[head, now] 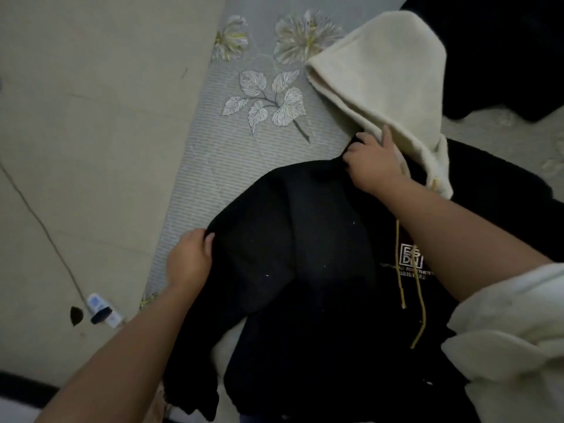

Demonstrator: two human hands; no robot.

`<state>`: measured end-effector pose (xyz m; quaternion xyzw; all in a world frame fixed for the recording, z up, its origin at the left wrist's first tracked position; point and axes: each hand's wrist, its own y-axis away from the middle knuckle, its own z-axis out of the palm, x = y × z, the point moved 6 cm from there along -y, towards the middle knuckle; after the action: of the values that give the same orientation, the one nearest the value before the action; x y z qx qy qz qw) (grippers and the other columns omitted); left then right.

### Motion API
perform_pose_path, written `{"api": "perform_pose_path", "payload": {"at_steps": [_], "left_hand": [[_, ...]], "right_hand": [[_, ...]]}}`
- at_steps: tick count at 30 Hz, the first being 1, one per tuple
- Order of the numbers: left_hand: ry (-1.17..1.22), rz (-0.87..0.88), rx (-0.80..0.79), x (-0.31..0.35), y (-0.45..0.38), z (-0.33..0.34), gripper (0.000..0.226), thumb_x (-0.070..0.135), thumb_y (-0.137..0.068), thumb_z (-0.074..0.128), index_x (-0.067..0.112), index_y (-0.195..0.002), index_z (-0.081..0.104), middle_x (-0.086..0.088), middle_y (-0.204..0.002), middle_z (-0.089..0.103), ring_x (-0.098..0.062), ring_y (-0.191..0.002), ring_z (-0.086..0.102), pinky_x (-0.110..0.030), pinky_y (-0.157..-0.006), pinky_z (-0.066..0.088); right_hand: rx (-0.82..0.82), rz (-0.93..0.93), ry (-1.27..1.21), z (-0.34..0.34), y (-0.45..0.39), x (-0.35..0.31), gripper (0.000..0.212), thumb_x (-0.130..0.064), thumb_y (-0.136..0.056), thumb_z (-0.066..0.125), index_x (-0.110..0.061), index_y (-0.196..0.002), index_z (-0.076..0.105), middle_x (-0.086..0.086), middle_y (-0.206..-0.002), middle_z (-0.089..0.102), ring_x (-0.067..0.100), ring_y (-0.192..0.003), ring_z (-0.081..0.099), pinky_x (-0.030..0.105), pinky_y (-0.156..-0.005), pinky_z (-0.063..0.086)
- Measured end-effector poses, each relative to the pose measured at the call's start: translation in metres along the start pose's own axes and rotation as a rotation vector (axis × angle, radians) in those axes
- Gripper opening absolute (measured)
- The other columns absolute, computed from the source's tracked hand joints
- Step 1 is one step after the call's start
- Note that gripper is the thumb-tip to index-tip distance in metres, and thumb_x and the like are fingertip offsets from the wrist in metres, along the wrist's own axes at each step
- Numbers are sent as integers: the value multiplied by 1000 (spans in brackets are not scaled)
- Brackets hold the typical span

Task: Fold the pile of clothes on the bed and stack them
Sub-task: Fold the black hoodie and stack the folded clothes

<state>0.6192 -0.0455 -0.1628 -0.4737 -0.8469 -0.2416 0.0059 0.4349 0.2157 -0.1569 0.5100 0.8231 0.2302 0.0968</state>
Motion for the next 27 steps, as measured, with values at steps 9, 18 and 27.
{"api": "perform_pose_path", "payload": {"at_steps": [9, 18, 27], "left_hand": [[-281, -10, 141, -44, -91, -95, 26, 17, -96, 41, -5, -99, 54, -28, -103, 54, -41, -92, 53, -41, -66, 35], [-248, 389, 23, 47, -89, -23, 52, 7, -85, 44, -1, -135, 38, -22, -140, 36, -32, -131, 33, -40, -106, 22], [-23, 443, -21, 145, -113, -31, 34, 10, -89, 49, 0, -121, 53, -15, -125, 51, -29, -117, 46, -36, -97, 35]], "right_hand": [[138, -29, 85, -46, -61, -61, 27, -14, -92, 43, -9, -116, 53, 11, -117, 54, 28, -121, 38, 60, -109, -4], [194, -65, -105, -41, -61, -55, 45, -24, -82, 37, -2, -118, 51, 18, -126, 49, 31, -122, 40, 47, -103, 27], [-231, 452, -252, -49, -73, 64, 43, -37, -88, 53, -10, -122, 50, 11, -126, 52, 28, -115, 50, 32, -89, 40]]}}
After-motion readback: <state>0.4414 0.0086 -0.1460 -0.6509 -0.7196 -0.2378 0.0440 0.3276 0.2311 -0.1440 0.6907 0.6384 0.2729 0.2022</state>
